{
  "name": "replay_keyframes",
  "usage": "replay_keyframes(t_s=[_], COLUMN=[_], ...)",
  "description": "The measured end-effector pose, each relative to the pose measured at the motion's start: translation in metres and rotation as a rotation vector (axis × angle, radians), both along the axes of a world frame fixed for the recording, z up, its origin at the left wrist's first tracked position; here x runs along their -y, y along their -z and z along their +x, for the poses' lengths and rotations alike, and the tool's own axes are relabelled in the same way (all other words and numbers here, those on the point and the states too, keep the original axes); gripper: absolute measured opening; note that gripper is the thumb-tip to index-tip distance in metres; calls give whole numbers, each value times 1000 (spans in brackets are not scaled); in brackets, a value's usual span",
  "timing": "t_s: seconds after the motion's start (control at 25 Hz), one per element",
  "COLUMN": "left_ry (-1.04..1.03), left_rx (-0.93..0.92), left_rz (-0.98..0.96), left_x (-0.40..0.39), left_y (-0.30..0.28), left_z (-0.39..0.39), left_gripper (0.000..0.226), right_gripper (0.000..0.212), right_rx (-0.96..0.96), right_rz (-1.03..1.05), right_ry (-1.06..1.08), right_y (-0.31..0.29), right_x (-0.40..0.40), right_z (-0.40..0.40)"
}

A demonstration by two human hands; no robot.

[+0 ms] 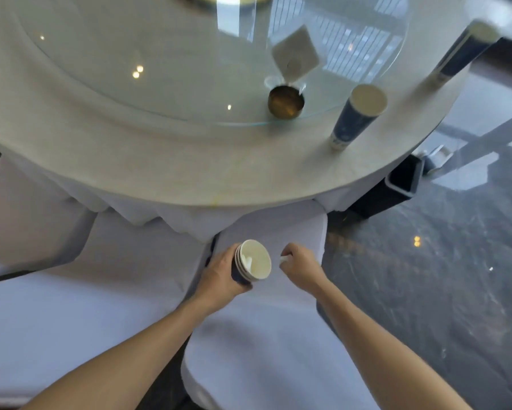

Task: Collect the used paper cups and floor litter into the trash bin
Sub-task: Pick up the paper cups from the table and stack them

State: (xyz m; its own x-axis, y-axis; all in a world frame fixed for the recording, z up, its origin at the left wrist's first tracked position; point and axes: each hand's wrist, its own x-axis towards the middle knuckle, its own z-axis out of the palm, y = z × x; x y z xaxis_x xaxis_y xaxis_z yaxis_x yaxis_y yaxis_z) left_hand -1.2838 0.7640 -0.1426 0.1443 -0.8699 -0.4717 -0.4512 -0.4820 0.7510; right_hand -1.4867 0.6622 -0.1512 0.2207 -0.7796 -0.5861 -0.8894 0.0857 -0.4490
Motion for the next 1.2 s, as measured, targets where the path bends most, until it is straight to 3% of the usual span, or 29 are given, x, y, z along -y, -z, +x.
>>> replay_keyframes(t_s=[0.16,0.32,0.48,0.6,0.84,1.04,1.2], left_ry=[42,91,164,110,24,-175,-319], left_rx=[-24,-12,101,59,45,42,14], left_rz=[-64,-157,-245,-228,-252,-246,-301], left_x=[4,18,30,35,35,36,40], left_y=[-41,-80,-110,-119,-149,-162,-179], left_z=[-33,-68,-90,-110,-189,-257,-292], left_gripper=[90,85,89,88,87,76,80], right_gripper=[14,8,25,31,26,25,24], right_rx=[260,151,105,141,238,368,495], right_rz=[-146,-237,-250,-285,-133,-182,-292], right_ry=[134,-38,-136,-52,-177,-225,-200], right_y=[-100,-146,-175,-191,-205,-228,-257], right_x=[-5,-19,-22,-20,-9,12,35], right_z=[2,-4,-35,-65,-141,-208,-254])
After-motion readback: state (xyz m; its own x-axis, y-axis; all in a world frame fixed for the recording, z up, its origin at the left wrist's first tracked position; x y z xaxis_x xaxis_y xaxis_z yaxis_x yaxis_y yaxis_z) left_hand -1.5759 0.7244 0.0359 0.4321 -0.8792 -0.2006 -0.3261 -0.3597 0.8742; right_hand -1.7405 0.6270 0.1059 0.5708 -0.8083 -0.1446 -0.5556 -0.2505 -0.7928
